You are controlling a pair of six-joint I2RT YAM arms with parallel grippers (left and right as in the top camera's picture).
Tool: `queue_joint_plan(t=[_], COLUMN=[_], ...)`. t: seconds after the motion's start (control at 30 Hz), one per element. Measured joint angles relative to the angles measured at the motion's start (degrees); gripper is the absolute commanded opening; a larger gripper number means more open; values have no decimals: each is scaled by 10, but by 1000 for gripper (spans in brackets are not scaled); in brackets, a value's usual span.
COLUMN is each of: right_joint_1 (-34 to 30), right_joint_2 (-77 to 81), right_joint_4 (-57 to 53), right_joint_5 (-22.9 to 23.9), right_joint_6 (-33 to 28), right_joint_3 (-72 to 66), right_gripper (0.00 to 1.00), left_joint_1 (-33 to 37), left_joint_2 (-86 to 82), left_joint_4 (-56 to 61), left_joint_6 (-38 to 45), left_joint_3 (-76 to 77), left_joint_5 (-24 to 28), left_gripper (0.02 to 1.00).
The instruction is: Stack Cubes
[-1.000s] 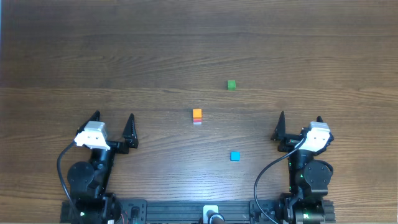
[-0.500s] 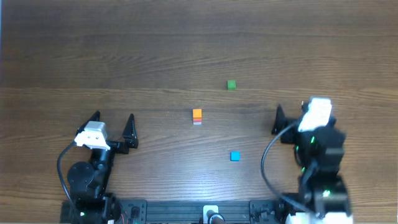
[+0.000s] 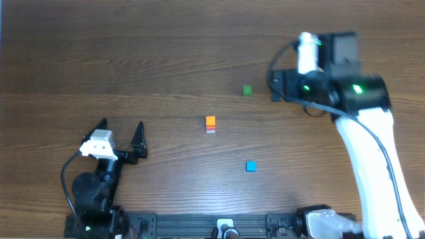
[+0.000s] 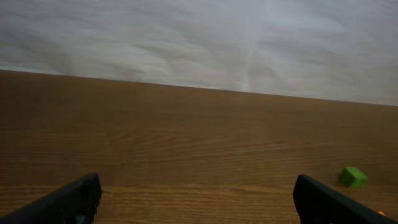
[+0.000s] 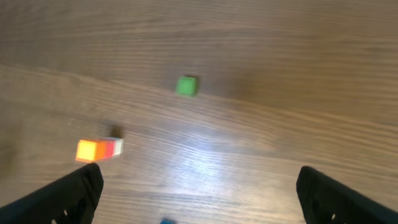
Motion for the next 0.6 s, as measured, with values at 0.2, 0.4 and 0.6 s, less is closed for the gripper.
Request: queue_joint_plan(t=[0.2,0.4,0.6], right_joint_1=[61,108,129], right_joint_2=[108,201,271], right_joint_4=[-76,-107,-105], right_joint_5=[-2,0,0], right_joint_6=[39,84,107], right_joint_3=[89,139,143], right_gripper=[993,993,993], left_joint_1=[0,0,0], left_joint_2=[0,0,0], left_joint_4=[0,0,0], left_joint_6=[0,0,0], left_joint_3=[0,0,0], left_joint_5=[0,0,0], left_gripper=[1000,1000,1000])
